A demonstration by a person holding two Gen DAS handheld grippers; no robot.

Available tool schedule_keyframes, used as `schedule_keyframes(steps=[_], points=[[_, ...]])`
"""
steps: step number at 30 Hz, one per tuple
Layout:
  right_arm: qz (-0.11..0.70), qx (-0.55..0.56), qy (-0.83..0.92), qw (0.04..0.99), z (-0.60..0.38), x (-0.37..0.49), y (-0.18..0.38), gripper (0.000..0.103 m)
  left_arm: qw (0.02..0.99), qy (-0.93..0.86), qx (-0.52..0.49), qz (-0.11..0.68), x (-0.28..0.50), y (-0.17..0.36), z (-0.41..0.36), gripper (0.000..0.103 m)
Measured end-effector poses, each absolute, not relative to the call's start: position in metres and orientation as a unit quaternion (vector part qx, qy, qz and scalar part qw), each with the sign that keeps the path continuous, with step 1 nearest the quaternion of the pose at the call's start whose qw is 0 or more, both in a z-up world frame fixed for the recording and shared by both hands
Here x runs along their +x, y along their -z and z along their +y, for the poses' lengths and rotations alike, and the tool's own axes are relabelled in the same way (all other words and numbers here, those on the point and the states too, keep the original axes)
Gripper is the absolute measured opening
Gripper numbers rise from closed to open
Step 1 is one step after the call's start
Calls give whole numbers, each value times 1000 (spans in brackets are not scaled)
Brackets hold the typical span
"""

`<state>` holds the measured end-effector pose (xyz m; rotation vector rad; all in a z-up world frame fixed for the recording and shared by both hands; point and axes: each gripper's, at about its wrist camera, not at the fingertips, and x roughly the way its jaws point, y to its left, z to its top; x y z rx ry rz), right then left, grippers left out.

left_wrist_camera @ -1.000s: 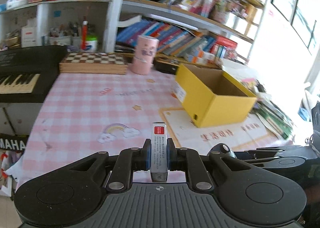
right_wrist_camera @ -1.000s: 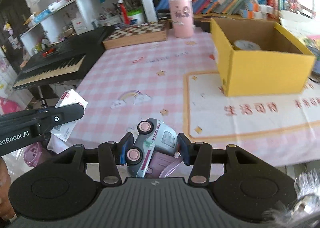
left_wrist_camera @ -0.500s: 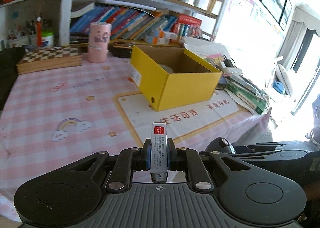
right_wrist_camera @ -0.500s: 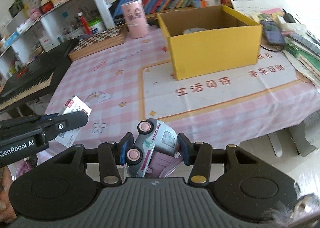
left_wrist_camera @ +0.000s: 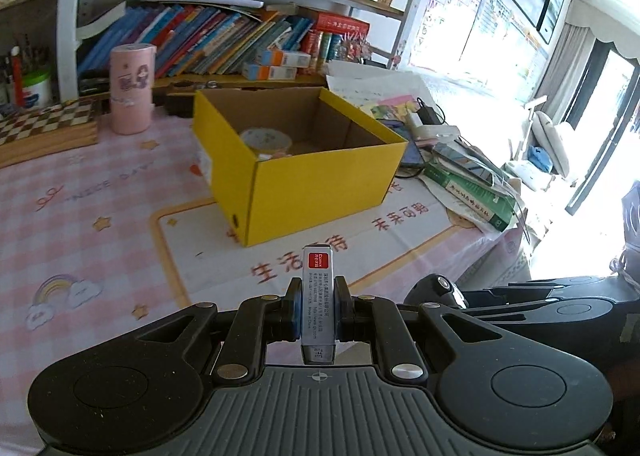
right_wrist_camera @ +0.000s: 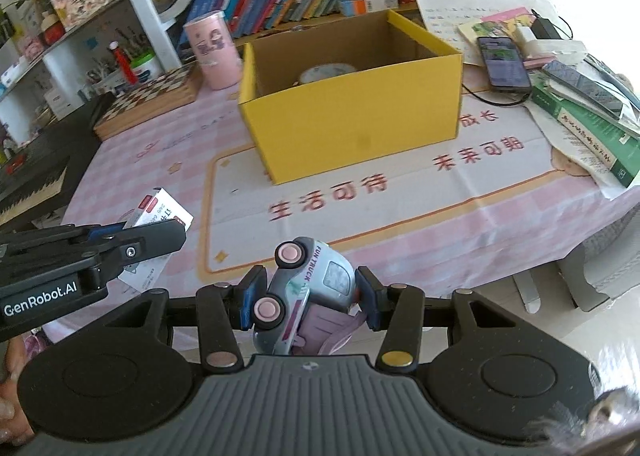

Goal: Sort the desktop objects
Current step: 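Carry the toy car and eraser over the yellow box with both tools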

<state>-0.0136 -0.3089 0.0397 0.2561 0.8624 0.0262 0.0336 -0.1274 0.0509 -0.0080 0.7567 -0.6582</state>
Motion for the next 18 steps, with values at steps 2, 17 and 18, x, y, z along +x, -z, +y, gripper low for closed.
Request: schedule_keyframes(steps=[2,17,18], points=[[419,126,-13,899,-320,-6,-39,46,876,315,-2,364,38,-50,-137,13],[394,110,-43,911,-396,49,-51,46,906,267,-3,328,78,-64,-205,13],[388,107,-47,914,-402,54,-55,46,911,262,-5,319,83,-68,-210,13]])
